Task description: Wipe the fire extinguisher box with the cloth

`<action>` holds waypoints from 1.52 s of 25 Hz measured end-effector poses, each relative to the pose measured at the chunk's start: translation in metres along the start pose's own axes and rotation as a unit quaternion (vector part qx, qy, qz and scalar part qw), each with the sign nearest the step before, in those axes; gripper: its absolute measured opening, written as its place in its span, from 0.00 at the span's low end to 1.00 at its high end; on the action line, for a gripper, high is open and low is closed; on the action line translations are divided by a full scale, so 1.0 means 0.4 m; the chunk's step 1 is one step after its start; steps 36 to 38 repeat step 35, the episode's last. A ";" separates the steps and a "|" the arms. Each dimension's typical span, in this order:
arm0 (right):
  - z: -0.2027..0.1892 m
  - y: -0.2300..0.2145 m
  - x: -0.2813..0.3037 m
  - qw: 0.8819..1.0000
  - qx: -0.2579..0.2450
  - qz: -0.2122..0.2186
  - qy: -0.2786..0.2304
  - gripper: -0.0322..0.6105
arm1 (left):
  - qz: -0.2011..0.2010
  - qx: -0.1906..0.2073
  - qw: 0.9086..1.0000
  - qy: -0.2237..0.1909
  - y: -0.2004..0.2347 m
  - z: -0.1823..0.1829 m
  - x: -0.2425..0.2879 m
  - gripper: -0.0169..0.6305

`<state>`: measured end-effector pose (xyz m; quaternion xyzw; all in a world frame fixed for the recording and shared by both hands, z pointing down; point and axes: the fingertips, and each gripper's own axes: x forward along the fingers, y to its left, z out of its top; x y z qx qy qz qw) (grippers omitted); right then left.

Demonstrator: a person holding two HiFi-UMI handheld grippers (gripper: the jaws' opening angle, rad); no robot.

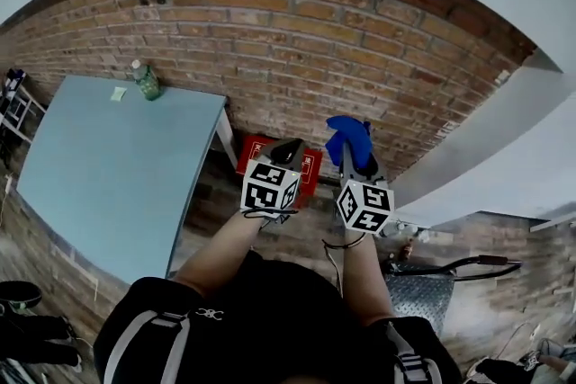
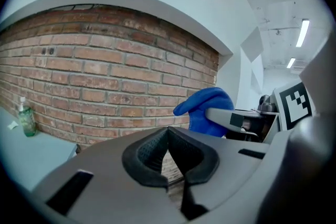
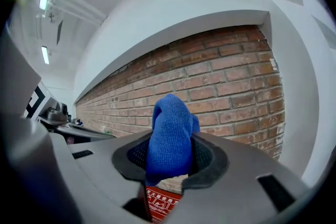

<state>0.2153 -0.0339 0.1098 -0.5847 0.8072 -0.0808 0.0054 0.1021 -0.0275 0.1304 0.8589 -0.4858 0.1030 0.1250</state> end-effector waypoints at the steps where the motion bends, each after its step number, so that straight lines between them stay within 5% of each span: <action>1: 0.008 -0.004 -0.004 1.000 -0.001 0.002 -0.002 0.25 | 0.001 0.002 1.000 -0.005 -0.011 0.011 -0.001 0.04; 38: 0.028 0.014 -0.045 0.998 0.005 0.061 -0.010 0.25 | 0.022 0.011 0.999 -0.025 -0.103 0.037 -0.026 0.04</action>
